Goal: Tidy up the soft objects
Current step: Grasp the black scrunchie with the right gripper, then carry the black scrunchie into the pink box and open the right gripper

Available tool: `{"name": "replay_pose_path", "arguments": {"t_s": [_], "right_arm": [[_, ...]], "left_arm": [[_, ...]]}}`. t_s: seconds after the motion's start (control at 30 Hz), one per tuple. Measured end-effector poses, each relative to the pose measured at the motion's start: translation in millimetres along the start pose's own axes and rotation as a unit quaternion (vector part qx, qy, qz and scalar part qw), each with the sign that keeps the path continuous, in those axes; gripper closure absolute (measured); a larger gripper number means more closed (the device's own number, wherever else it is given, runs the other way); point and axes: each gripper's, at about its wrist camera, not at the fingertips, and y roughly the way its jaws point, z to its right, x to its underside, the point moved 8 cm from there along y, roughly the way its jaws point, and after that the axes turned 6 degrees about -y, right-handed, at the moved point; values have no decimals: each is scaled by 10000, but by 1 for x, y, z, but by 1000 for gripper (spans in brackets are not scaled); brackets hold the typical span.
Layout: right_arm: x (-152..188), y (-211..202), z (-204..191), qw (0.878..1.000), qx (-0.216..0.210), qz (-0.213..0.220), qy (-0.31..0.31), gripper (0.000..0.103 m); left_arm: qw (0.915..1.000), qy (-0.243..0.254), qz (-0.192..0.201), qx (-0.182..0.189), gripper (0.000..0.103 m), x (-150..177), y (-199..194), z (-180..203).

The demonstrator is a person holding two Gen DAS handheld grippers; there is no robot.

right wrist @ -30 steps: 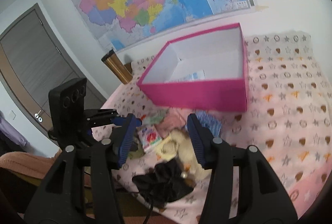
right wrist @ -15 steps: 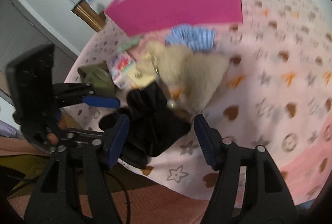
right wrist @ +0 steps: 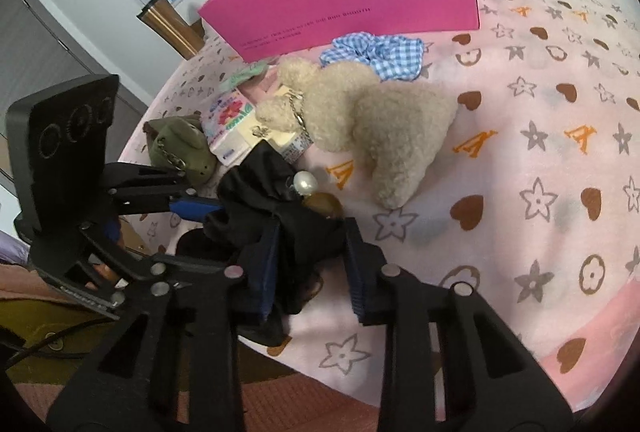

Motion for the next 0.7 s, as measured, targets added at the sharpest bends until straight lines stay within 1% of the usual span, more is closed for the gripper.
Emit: {"name": "replay_pose_path", "arguments": {"t_s": [0.03,0.1,0.3,0.33,0.4,0.57,0.7], "right_arm": [[-1,-2,-1,10000,12,26,-27,73],[-4,-8,-3,9999,33,115,-96,74],[-23,-31,-14,9983,57,466,-341,76],[-26,-34,-15,9980,66,504,-367,77],[-37,-43,-17,9970,18,646,-419,84],[-73,-63,-23,9925,119,987,-718,85],[-104,-75,-24,9874,250,1230,-961,85]], "left_arm": [[10000,-3,57,-15,72,-2,-2,-1],[9999,10,141,-26,74,-4,-6,-1],[9988,151,467,11,74,-17,-25,9],[9983,182,550,19,74,-22,-30,11],[9973,228,694,-12,74,-31,-39,13],[9926,431,1136,-63,74,-65,-69,22],[9874,588,1449,-244,74,-95,-87,25]]}}
